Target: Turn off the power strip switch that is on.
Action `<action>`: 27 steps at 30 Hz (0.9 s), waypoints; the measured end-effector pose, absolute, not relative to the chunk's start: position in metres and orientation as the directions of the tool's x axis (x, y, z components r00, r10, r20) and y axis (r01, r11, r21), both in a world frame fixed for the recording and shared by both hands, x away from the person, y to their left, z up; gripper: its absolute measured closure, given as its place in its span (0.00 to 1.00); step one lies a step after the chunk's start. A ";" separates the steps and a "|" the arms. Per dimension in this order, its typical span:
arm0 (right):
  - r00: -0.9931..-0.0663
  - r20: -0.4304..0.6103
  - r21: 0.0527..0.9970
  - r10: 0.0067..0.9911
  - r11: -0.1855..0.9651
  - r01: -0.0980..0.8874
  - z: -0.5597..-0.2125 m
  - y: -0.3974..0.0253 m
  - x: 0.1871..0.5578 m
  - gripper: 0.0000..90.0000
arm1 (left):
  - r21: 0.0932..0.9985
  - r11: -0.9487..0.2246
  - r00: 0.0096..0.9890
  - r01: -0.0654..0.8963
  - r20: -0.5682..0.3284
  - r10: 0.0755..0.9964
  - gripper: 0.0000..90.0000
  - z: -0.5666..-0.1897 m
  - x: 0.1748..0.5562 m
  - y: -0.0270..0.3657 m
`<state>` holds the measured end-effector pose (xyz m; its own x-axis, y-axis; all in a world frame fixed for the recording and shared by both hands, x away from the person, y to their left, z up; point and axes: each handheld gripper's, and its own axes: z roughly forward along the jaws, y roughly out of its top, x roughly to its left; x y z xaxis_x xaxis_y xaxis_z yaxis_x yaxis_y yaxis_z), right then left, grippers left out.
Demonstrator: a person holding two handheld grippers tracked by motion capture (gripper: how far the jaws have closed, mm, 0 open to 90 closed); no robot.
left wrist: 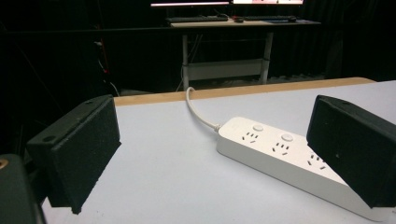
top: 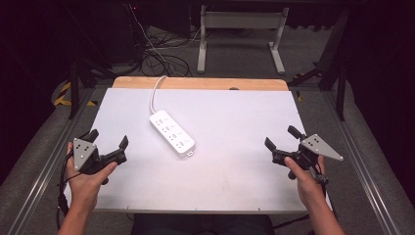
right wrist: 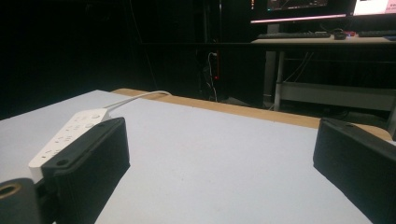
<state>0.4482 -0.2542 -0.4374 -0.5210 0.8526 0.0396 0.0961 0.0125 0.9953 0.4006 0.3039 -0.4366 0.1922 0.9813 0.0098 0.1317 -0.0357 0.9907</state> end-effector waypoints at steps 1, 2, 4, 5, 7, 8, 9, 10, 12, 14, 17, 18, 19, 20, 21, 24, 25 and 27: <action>-0.521 0.042 0.995 0.853 0.011 0.099 -0.438 -0.254 0.448 0.05 | 0.991 -0.033 0.190 0.133 0.007 0.982 0.04 -0.437 0.402 0.304; -0.521 0.042 0.995 0.853 0.012 0.101 -0.438 -0.255 0.449 0.05 | 0.990 -0.033 0.185 0.137 0.007 0.983 0.03 -0.437 0.404 0.303; -0.517 0.041 0.994 0.855 0.015 0.104 -0.439 -0.256 0.450 0.05 | 0.989 -0.042 0.186 0.142 0.015 0.982 0.04 -0.439 0.406 0.302; -0.517 0.040 0.994 0.855 0.017 0.104 -0.439 -0.257 0.450 0.05 | 0.988 -0.044 0.187 0.146 0.016 0.982 0.04 -0.439 0.407 0.301; -0.513 0.041 0.994 0.857 0.015 0.105 -0.439 -0.258 0.449 0.05 | 0.988 -0.051 0.191 0.149 0.021 0.981 0.04 -0.439 0.408 0.300; -0.513 0.041 0.995 0.857 0.014 0.103 -0.439 -0.258 0.449 0.05 | 0.988 -0.055 0.194 0.144 0.026 0.981 0.04 -0.439 0.407 0.300; -0.514 0.040 0.995 0.857 0.015 0.102 -0.439 -0.258 0.449 0.04 | 0.989 -0.056 0.197 0.138 0.028 0.980 0.03 -0.439 0.407 0.300; -0.514 0.038 0.995 0.857 0.017 0.102 -0.439 -0.258 0.448 0.04 | 0.989 -0.055 0.201 0.138 0.027 0.979 0.03 -0.439 0.406 0.300; -0.516 0.037 0.995 0.856 0.019 0.103 -0.439 -0.257 0.449 0.05 | 0.988 -0.055 0.203 0.142 0.025 0.979 0.03 -0.439 0.406 0.302; -0.517 0.039 0.994 0.855 0.018 0.104 -0.439 -0.257 0.449 0.04 | 0.988 -0.046 0.199 0.146 0.017 0.980 0.03 -0.440 0.408 0.303; -0.518 0.039 0.994 0.854 0.019 0.104 -0.439 -0.256 0.449 0.05 | 0.988 -0.048 0.195 0.150 0.018 0.981 0.04 -0.441 0.408 0.304; -0.518 0.036 0.994 0.855 0.020 0.103 -0.439 -0.256 0.449 0.05 | 0.988 -0.047 0.195 0.149 0.017 0.981 0.04 -0.441 0.408 0.304; -0.520 0.037 0.995 0.853 0.019 0.102 -0.439 -0.256 0.449 0.04 | 0.988 -0.045 0.194 0.146 0.016 0.981 0.04 -0.441 0.408 0.304; -0.520 0.038 0.995 0.854 0.017 0.102 -0.439 -0.256 0.449 0.05 | 0.988 -0.043 0.194 0.146 0.015 0.981 0.04 -0.440 0.408 0.304; -0.518 0.038 0.995 0.854 0.018 0.102 -0.439 -0.256 0.448 0.05 | 0.989 -0.043 0.194 0.144 0.014 0.981 0.04 -0.440 0.407 0.305; -0.520 0.038 0.995 0.853 0.019 0.103 -0.439 -0.256 0.449 0.05 | 0.988 -0.043 0.192 0.145 0.015 0.981 0.04 -0.440 0.407 0.306; -0.520 0.038 0.995 0.853 0.018 0.102 -0.439 -0.256 0.449 0.05 | 0.988 -0.040 0.190 0.146 0.011 0.982 0.04 -0.441 0.408 0.306; -0.519 0.038 0.995 0.854 0.018 0.103 -0.439 -0.256 0.449 0.05 | 0.989 -0.039 0.189 0.146 0.011 0.982 0.04 -0.441 0.408 0.306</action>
